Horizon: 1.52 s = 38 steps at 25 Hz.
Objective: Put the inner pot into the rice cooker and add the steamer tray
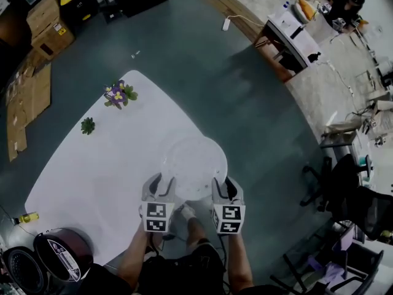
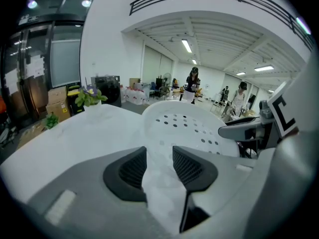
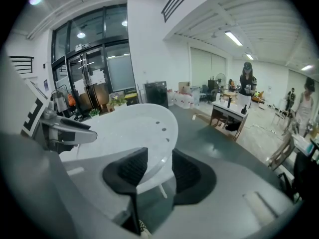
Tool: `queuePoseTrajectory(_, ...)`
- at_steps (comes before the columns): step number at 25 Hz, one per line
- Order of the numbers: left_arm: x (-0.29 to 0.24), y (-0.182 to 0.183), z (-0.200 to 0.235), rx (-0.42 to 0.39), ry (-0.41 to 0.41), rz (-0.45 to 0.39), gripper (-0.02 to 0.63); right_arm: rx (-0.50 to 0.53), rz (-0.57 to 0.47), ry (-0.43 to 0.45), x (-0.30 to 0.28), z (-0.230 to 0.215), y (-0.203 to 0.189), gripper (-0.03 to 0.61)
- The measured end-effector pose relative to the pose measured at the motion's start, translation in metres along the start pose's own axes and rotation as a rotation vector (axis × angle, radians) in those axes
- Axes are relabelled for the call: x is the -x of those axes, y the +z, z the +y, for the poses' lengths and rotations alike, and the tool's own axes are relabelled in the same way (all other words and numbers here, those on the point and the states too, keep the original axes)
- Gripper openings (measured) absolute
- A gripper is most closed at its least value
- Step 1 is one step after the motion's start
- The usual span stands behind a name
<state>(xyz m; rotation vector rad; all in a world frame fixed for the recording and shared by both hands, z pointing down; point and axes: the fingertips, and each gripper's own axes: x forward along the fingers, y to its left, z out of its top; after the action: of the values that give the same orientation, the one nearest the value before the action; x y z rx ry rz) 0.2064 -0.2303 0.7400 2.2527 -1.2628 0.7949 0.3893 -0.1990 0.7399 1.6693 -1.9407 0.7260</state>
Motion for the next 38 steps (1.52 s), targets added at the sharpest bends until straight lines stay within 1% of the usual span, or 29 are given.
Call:
queuePoseTrajectory(5,0.033,0.032,0.018,0.016,0.067,-0.073,0.170,0.054,-0.073,0.043,0.012,0.021,0.045,0.155)
queuePoseTrajectory(9,0.067,0.053,0.038,0.034,0.137,-0.129,0.168,0.101,-0.124,0.099,0.022,0.047,0.080,0.155)
queuePoseTrajectory(13,0.108,0.061,0.067,0.064,0.218,-0.188,0.167,0.163,-0.175,0.165,0.029,0.087,0.108,0.155)
queuePoseTrajectory(18,0.157,0.065,0.097,0.100,0.316,-0.236,0.167,0.228,-0.221,0.257,0.038,0.137,0.138,0.155)
queuePoseTrajectory(22,0.203,0.057,0.126,0.139,0.408,-0.265,0.167,0.278,-0.251,0.349,0.044,0.187,0.152,0.155)
queuePoseTrajectory(30,0.288,0.027,0.178,0.224,0.620,-0.302,0.167,0.388,-0.290,0.553,0.051,0.294,0.170,0.155)
queuePoseTrajectory(38,0.382,-0.025,0.223,0.335,0.850,-0.328,0.167,0.520,-0.316,0.778,0.069,0.418,0.169,0.153)
